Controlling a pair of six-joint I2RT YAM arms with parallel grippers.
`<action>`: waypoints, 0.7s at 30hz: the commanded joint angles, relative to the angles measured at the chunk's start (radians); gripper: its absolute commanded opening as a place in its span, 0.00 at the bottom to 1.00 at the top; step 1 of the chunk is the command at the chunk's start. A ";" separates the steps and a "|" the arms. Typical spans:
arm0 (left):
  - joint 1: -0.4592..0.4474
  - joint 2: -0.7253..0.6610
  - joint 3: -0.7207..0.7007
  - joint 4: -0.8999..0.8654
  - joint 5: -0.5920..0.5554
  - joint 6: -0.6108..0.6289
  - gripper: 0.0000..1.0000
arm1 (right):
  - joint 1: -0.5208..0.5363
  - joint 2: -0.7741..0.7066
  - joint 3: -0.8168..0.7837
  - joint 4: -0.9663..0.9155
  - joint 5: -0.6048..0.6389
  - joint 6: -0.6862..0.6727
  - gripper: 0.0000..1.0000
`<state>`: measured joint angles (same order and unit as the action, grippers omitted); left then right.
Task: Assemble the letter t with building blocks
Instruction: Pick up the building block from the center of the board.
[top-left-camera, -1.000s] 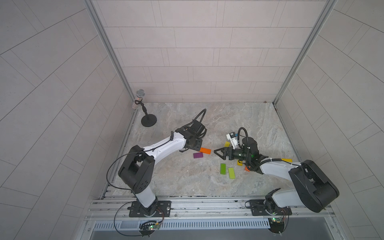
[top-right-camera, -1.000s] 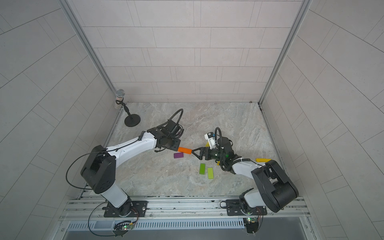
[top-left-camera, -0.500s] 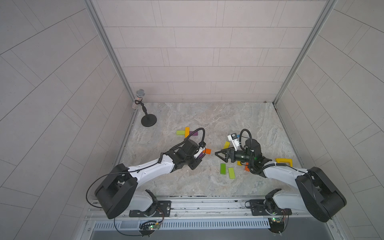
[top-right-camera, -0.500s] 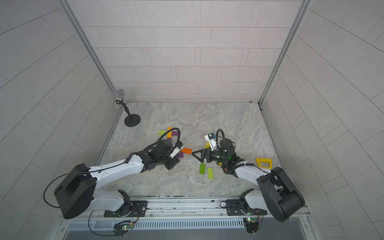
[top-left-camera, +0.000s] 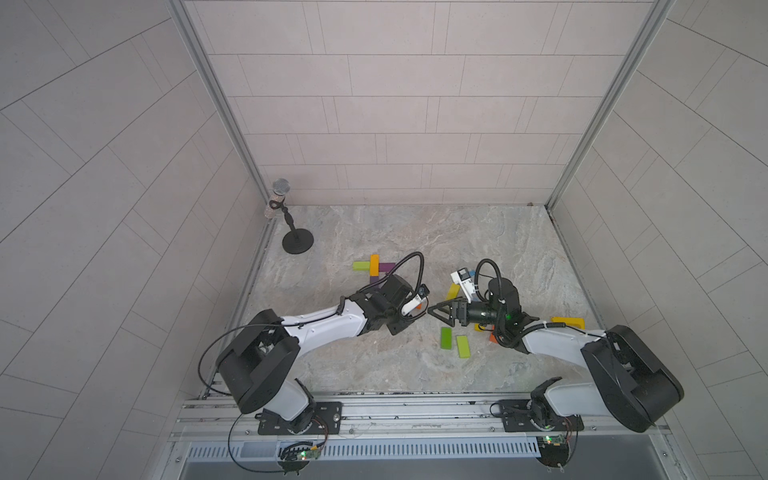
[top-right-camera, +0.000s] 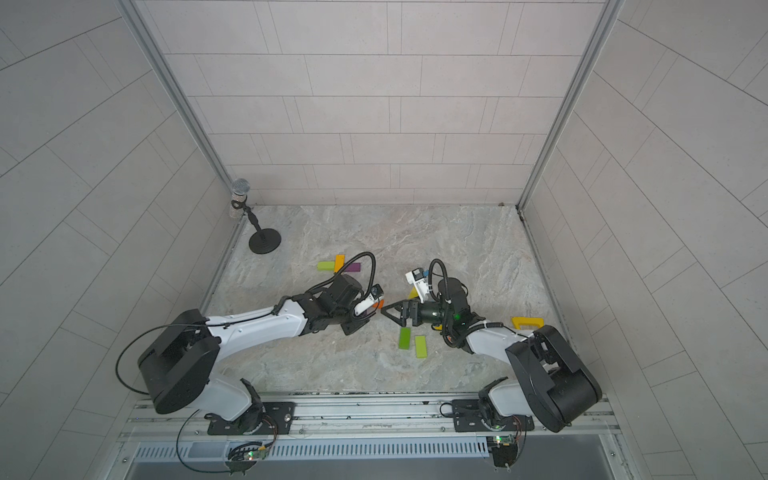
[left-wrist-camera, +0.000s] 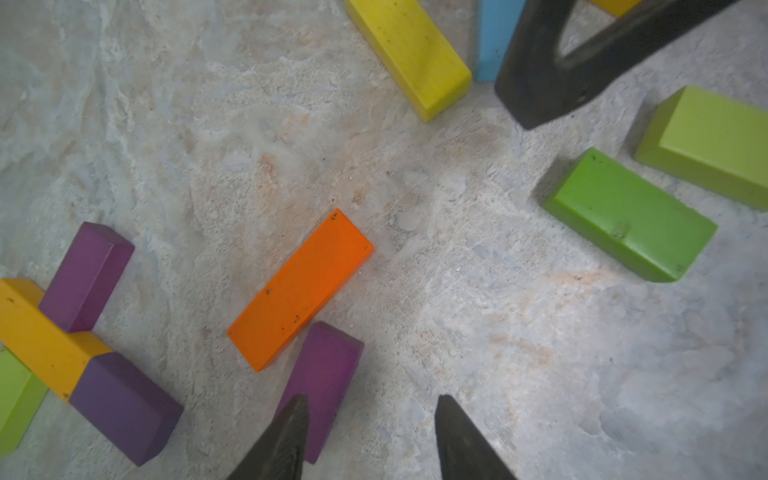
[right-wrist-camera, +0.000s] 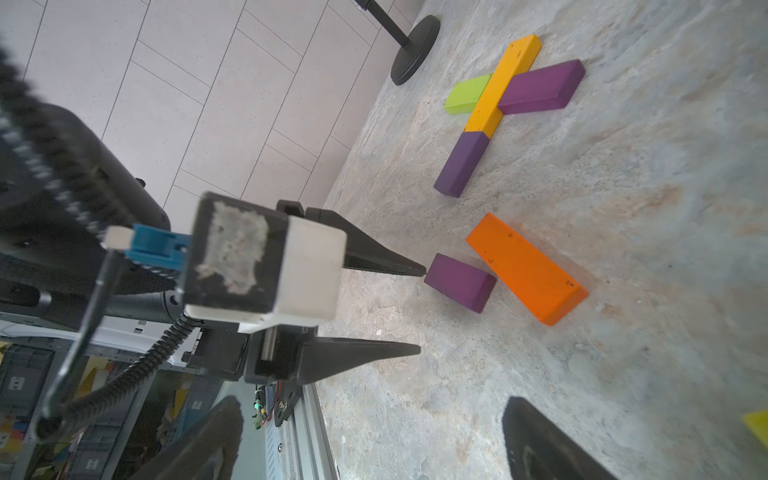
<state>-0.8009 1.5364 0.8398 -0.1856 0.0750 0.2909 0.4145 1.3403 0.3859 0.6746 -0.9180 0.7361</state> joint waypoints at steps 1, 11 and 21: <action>-0.004 0.012 0.027 -0.038 -0.026 0.055 0.54 | 0.004 -0.040 0.013 -0.040 0.013 -0.036 1.00; 0.029 0.105 0.158 -0.287 -0.091 0.154 0.55 | 0.002 -0.070 0.016 -0.086 0.022 -0.054 1.00; 0.084 0.181 0.209 -0.345 -0.042 0.256 0.56 | 0.003 -0.106 -0.005 -0.027 0.013 -0.039 1.00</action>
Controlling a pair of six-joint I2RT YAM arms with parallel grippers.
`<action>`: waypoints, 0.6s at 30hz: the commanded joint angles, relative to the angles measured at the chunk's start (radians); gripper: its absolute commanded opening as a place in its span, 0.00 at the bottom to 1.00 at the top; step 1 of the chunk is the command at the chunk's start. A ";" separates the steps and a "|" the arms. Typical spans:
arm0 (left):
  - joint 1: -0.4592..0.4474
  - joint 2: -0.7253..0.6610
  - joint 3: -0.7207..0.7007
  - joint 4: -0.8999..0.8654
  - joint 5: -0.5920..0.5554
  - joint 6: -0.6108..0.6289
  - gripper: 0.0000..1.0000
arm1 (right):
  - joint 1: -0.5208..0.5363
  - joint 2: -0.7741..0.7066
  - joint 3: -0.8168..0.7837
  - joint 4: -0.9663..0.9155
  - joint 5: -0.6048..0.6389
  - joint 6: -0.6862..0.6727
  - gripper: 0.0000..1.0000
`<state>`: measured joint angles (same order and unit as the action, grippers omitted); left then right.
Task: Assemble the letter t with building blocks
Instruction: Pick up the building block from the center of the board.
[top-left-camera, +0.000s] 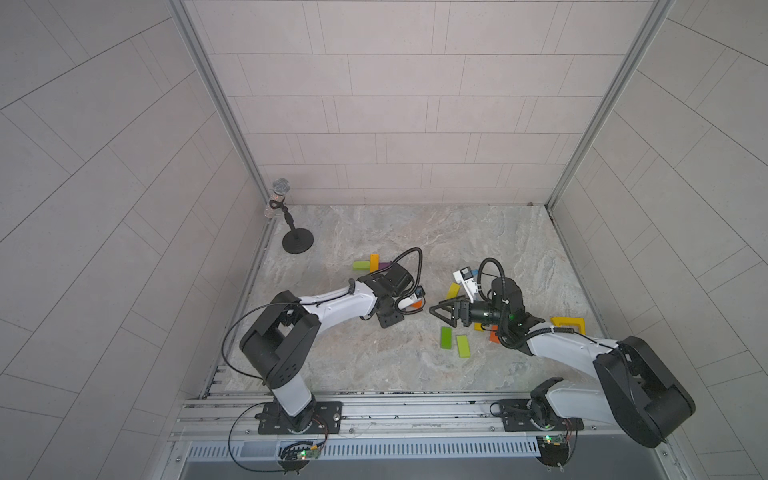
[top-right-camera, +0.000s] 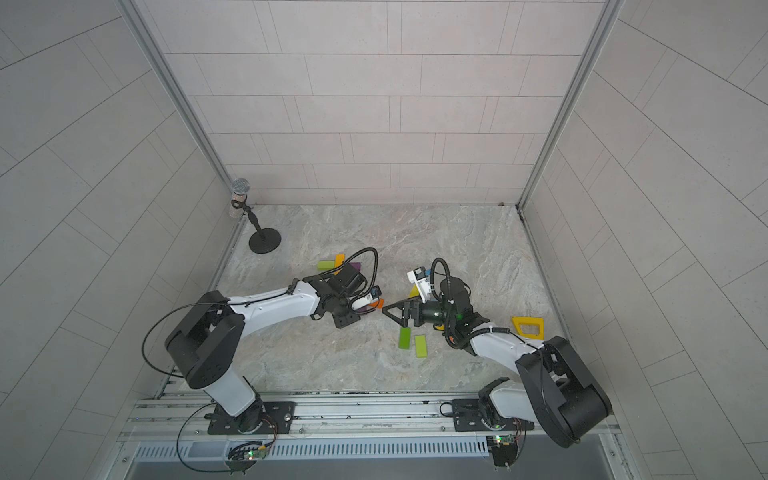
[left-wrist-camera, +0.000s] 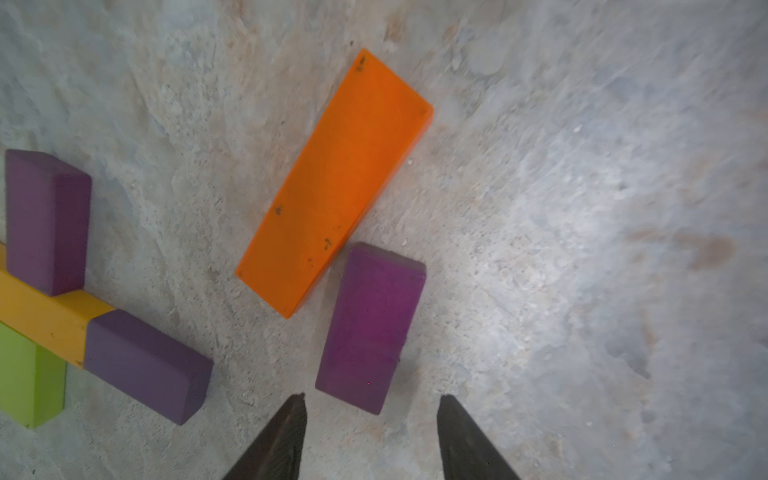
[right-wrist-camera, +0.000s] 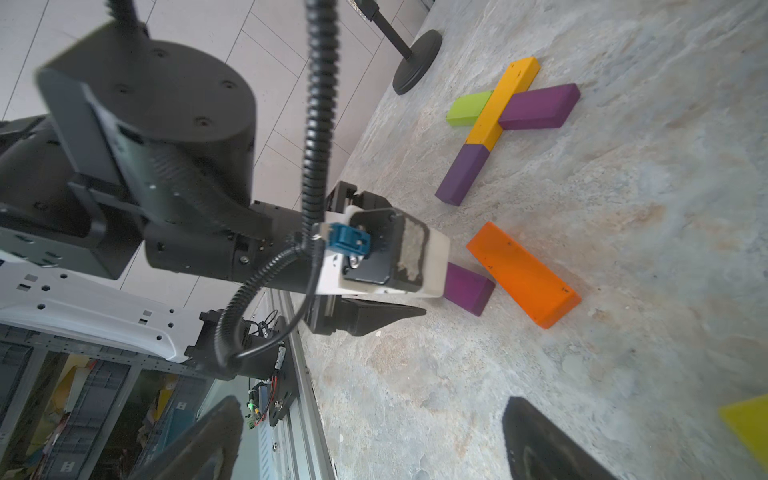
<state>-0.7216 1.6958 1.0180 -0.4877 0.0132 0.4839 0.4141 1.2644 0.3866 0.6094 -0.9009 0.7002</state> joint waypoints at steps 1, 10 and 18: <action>0.005 0.032 0.038 -0.040 0.020 0.068 0.56 | 0.003 -0.033 -0.006 0.034 -0.002 -0.005 1.00; 0.007 0.100 0.085 -0.029 0.006 0.079 0.57 | 0.002 -0.018 -0.006 0.049 -0.007 -0.001 1.00; 0.006 0.152 0.144 -0.095 0.021 0.083 0.57 | 0.003 -0.010 -0.005 0.059 -0.013 0.004 1.00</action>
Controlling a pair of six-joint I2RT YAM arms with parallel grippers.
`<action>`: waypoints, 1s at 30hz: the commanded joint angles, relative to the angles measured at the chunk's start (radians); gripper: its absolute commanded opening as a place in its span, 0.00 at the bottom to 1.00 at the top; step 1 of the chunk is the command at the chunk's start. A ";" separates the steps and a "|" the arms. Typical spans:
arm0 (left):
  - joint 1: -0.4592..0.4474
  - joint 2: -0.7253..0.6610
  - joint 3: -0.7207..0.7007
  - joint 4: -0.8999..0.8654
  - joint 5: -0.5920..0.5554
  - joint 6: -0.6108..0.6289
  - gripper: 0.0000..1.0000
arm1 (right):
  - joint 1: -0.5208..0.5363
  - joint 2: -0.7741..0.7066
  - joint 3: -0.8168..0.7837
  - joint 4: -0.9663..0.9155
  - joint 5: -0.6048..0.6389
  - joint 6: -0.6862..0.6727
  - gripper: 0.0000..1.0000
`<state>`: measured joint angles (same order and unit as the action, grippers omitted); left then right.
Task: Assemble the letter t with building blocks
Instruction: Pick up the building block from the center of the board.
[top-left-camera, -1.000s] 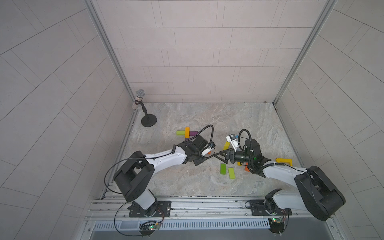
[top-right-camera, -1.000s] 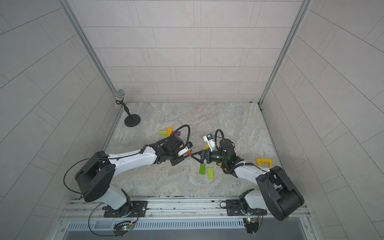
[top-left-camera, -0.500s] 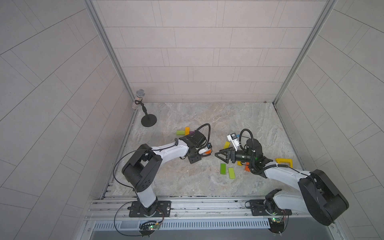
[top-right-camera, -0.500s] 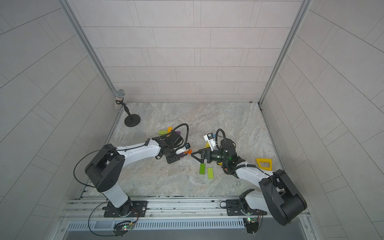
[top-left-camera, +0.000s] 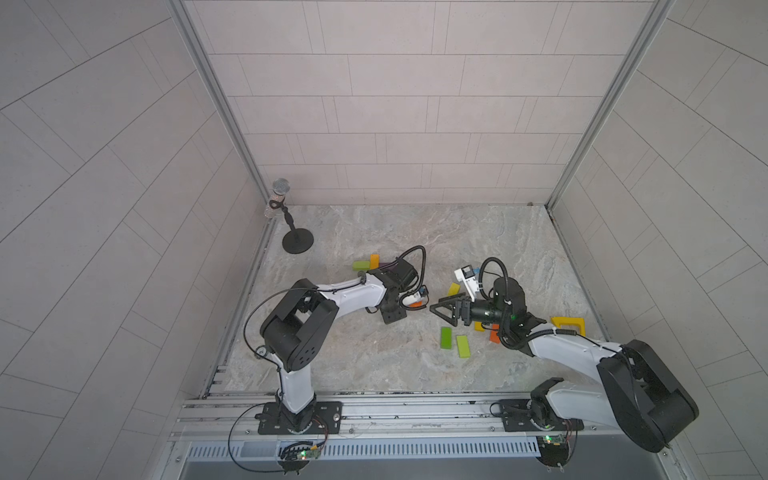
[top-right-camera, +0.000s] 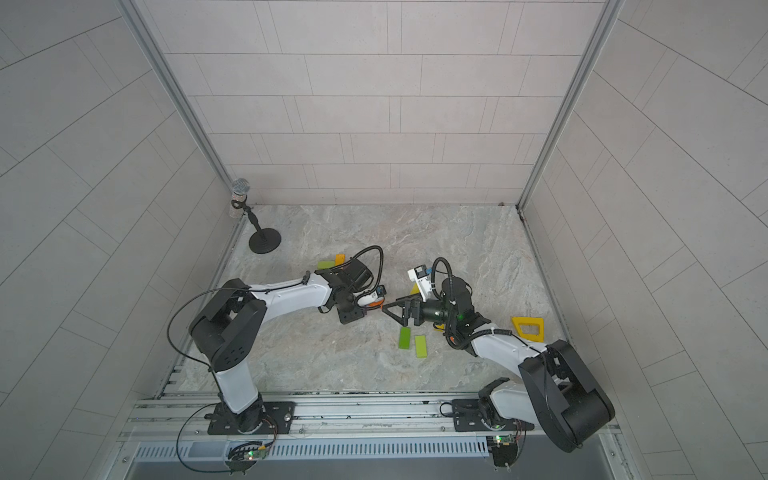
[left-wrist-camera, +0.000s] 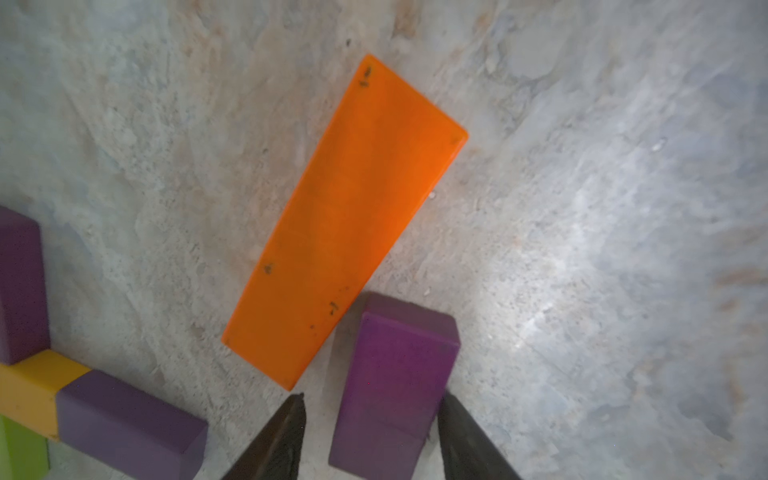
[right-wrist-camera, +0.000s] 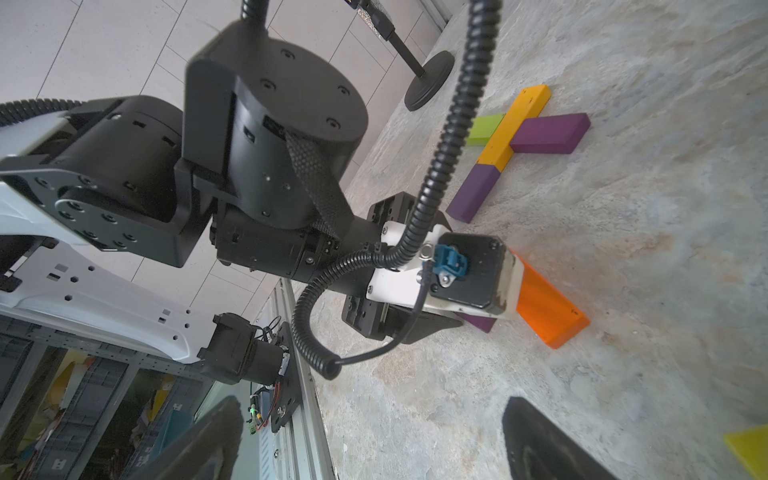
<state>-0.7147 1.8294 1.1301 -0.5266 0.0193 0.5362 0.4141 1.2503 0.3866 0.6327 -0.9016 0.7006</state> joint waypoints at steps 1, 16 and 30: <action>-0.001 0.023 0.039 -0.068 0.019 0.030 0.56 | 0.003 0.004 -0.005 0.036 -0.013 0.005 1.00; -0.002 0.074 0.074 -0.210 0.112 0.048 0.42 | 0.003 0.006 -0.006 0.040 -0.014 0.005 1.00; -0.006 0.093 0.103 -0.142 0.090 -0.024 0.55 | 0.003 0.017 -0.005 0.048 -0.018 0.009 1.00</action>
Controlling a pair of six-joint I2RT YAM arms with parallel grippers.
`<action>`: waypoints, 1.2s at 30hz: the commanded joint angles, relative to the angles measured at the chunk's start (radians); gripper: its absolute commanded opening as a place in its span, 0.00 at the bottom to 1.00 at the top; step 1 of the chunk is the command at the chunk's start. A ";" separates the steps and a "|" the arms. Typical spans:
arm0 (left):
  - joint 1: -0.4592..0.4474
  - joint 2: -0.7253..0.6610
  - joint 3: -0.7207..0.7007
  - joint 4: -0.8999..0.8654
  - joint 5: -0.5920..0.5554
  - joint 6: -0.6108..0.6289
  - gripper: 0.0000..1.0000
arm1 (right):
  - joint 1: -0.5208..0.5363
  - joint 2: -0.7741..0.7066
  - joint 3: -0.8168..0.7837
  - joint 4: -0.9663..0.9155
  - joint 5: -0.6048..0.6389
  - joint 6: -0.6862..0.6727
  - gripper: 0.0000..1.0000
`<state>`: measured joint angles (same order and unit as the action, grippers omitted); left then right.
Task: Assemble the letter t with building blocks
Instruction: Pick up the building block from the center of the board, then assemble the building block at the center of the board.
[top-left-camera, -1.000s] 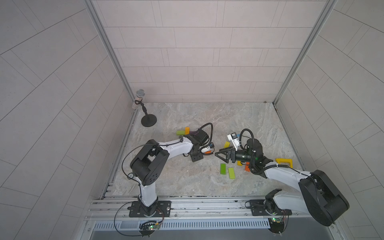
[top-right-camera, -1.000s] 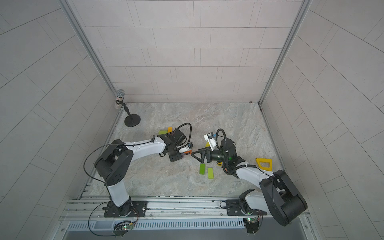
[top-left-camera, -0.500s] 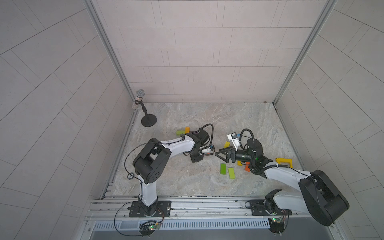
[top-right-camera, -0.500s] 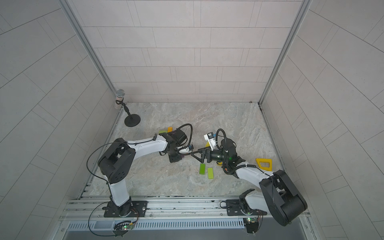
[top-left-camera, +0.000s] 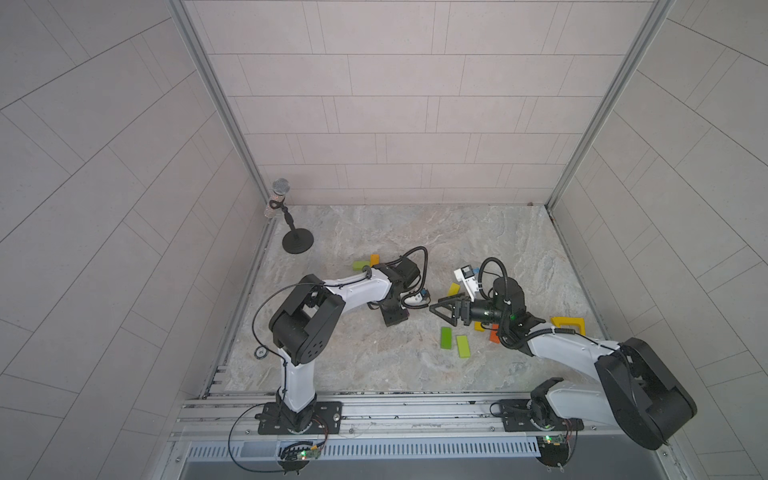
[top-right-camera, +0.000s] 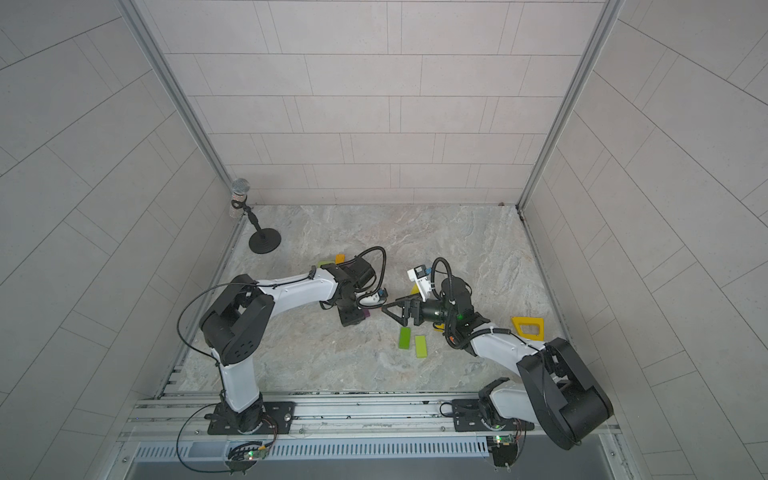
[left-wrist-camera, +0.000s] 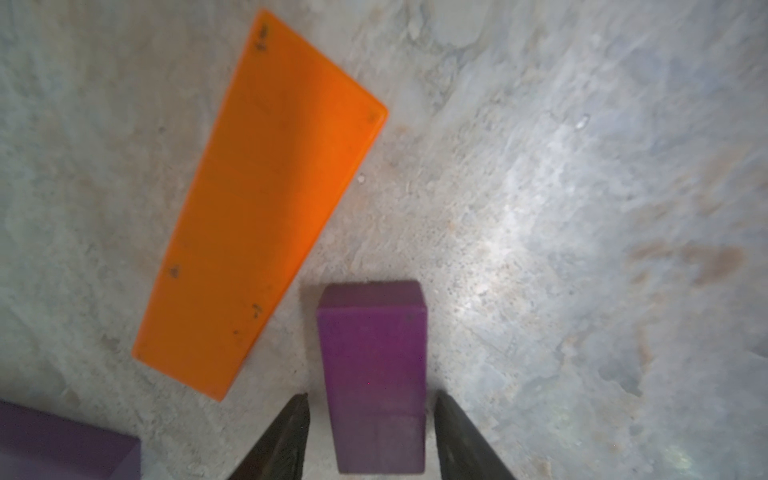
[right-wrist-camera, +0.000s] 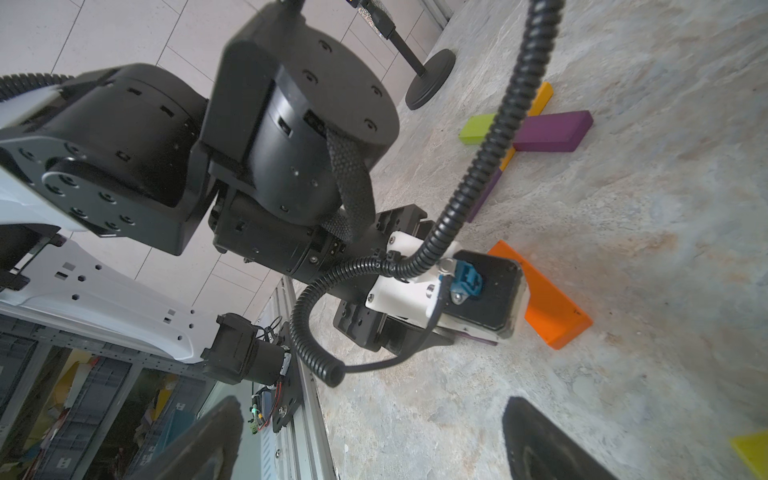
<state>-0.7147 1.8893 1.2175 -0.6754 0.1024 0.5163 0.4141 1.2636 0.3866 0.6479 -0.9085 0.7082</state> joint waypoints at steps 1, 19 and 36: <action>-0.008 0.034 0.020 0.007 0.010 -0.007 0.55 | 0.003 0.001 -0.005 0.033 -0.011 0.000 1.00; -0.012 -0.020 0.014 -0.079 0.049 -0.136 0.16 | 0.003 -0.019 -0.005 0.008 -0.004 -0.010 1.00; 0.016 -0.451 -0.259 0.106 -0.241 -0.846 0.14 | 0.001 -0.023 -0.012 -0.030 0.066 -0.045 1.00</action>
<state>-0.7063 1.4864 0.9855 -0.6128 -0.0170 -0.1036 0.4141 1.2503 0.3855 0.6224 -0.8726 0.6876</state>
